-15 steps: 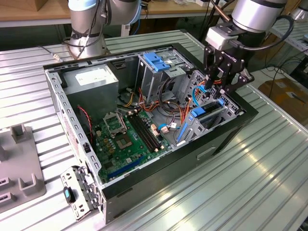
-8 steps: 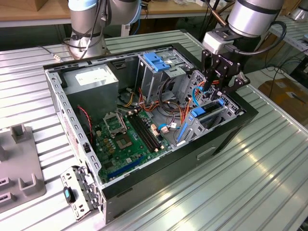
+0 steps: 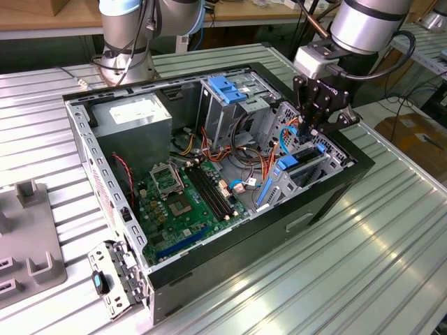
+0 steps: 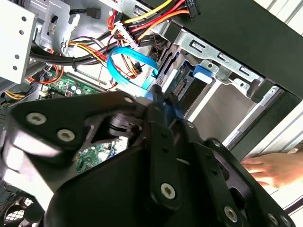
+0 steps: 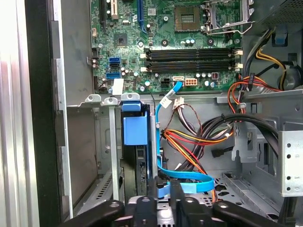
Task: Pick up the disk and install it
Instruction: 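Insert the first disk wire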
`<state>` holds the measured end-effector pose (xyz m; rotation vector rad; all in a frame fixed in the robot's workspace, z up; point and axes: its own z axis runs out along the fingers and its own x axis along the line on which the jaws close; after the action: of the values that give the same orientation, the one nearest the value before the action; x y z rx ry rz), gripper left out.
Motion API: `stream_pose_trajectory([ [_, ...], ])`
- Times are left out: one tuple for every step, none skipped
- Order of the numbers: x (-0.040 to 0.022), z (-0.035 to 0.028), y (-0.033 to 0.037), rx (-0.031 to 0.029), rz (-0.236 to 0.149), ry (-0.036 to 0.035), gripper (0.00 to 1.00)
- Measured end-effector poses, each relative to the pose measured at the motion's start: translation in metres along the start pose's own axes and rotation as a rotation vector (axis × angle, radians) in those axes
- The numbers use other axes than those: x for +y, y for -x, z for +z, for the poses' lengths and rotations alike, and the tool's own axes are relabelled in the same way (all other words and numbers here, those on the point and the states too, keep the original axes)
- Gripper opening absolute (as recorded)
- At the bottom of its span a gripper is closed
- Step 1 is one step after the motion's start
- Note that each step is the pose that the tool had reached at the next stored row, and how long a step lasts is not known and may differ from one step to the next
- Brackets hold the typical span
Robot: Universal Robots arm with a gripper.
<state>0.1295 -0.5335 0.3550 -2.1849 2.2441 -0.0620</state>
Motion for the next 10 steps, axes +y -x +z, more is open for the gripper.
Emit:
stream_pose_trajectory([
  [0.0, 0.0, 0.0, -0.0001, 0.0, 0.0, 0.16],
  [0.0, 0.0001, 0.0, -0.0001, 0.0, 0.0, 0.16],
  [0.0, 0.0001, 0.0, -0.0001, 0.0, 0.0, 0.16],
  [0.0, 0.0001, 0.0, -0.0001, 0.0, 0.0, 0.16],
  [0.0, 0.0002, 0.0, -0.0001, 0.0, 0.0, 0.16],
  [0.0, 0.0002, 0.0, -0.0001, 0.0, 0.0, 0.16],
  [0.0, 0.0002, 0.0, -0.0001, 0.0, 0.0, 0.16],
  [0.0, 0.0003, 0.0, -0.0001, 0.0, 0.0, 0.16],
  [0.0006, 0.0004, 0.0, -0.0004, 0.0, 0.0, 0.16],
  [0.001, 0.0004, 0.0, -0.0005, -0.001, 0.0, 0.16],
])
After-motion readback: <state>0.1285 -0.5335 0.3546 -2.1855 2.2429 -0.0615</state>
